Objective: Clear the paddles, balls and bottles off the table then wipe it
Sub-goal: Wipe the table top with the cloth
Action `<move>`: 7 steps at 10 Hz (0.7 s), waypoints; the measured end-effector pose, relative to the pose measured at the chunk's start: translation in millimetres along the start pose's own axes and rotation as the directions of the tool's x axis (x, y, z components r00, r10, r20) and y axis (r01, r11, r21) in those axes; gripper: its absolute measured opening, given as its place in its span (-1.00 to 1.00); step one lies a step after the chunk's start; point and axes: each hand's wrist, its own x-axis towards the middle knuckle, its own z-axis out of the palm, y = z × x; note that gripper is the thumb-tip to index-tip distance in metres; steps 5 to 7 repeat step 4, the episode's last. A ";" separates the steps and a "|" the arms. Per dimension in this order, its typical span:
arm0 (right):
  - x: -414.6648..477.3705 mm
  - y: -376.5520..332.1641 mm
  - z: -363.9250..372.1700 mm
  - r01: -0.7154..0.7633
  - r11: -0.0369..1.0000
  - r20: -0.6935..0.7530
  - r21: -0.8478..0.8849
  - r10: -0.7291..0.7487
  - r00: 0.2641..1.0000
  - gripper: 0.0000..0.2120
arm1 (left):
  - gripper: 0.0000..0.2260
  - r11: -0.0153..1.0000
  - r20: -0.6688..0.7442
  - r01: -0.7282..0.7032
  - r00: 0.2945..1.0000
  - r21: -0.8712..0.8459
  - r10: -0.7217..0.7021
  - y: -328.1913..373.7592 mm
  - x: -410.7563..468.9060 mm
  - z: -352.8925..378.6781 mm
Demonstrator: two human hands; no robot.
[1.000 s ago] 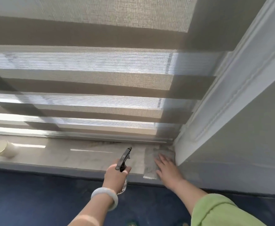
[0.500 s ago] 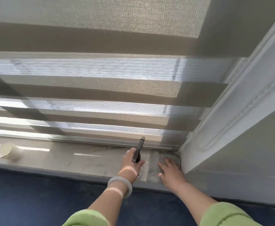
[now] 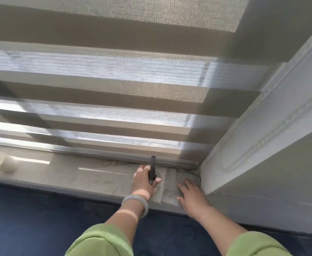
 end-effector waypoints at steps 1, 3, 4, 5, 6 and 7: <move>-5.3 -3.8 -5.2 -0.007 1.000 0.006 0.000 0.007 1.000 -0.45 | -0.72 0.998 0.009 0.009 1.000 0.064 -0.010 -3.0 -0.6 -5.1; -30.2 -17.0 -15.4 -0.026 0.998 -0.035 0.055 0.028 0.999 -0.46 | -0.58 0.984 0.094 0.063 0.992 0.164 -0.079 0.0 -6.8 -15.8; -47.7 -23.3 -21.8 -0.021 0.995 -0.070 0.093 0.027 0.997 -0.45 | -0.52 0.980 0.148 0.006 0.988 0.197 -0.036 -1.1 -20.0 -22.8; -47.7 -23.3 -21.8 -0.021 0.995 -0.070 0.093 0.027 0.997 -0.45 | -0.52 0.980 0.148 0.006 0.988 0.197 -0.036 -1.1 -20.0 -22.8; -47.7 -23.3 -21.8 -0.021 0.995 -0.070 0.093 0.027 0.997 -0.45 | -0.52 0.980 0.148 0.006 0.988 0.197 -0.036 -1.1 -20.0 -22.8; -47.7 -23.3 -21.8 -0.021 0.995 -0.070 0.093 0.027 0.997 -0.45 | -0.52 0.980 0.148 0.006 0.988 0.197 -0.036 -1.1 -20.0 -22.8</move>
